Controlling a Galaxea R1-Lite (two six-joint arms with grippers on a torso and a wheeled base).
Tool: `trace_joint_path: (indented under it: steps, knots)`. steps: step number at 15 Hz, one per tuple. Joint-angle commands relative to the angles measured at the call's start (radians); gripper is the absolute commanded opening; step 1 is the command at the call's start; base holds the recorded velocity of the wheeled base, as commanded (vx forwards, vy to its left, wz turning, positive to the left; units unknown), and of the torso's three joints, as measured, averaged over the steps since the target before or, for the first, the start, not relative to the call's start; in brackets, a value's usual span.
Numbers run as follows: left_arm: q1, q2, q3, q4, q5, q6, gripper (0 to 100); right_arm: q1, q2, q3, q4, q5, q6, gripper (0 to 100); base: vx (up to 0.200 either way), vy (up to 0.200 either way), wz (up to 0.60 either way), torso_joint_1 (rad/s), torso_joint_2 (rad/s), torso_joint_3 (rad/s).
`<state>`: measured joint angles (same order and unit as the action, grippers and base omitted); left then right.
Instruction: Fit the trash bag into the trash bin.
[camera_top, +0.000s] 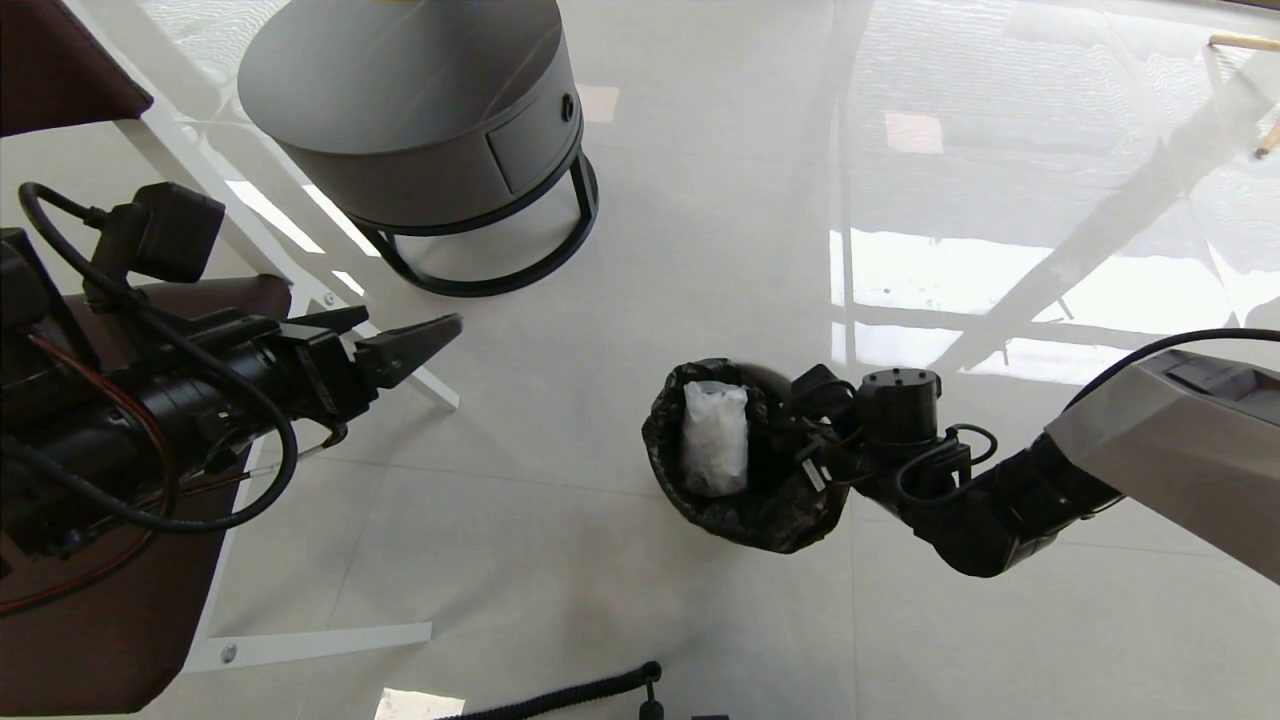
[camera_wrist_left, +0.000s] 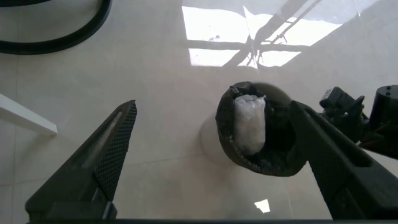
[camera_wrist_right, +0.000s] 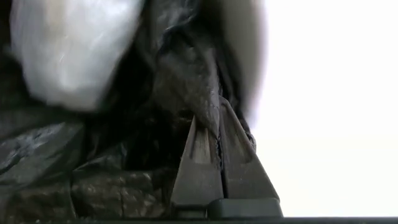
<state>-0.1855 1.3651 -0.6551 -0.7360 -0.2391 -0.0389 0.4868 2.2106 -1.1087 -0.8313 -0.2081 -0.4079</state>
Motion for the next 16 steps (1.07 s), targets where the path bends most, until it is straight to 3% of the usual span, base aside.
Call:
trace_joint_path:
  steps: [1, 8, 16]
  knots:
    - [0.0, 0.002, 0.0, 0.0, 0.0, 0.001, 100, -0.007, -0.058, -0.003, -0.002, 0.001, 0.001, 0, 0.0, 0.0, 0.0, 0.0, 0.0, 0.0]
    - [0.0, 0.002, 0.0, -0.002, 0.0, 0.001, 100, -0.088, -0.091, 0.001, -0.003, 0.009, 0.017, 0, 0.0, 0.0, 0.0, 0.0, 0.0, 0.0]
    - [0.0, 0.006, 0.0, -0.002, 0.0, 0.001, 100, -0.139, 0.078, -0.016, -0.063, 0.081, 0.075, 0, 0.0, 0.0, 0.0, 0.0, 0.0, 0.0]
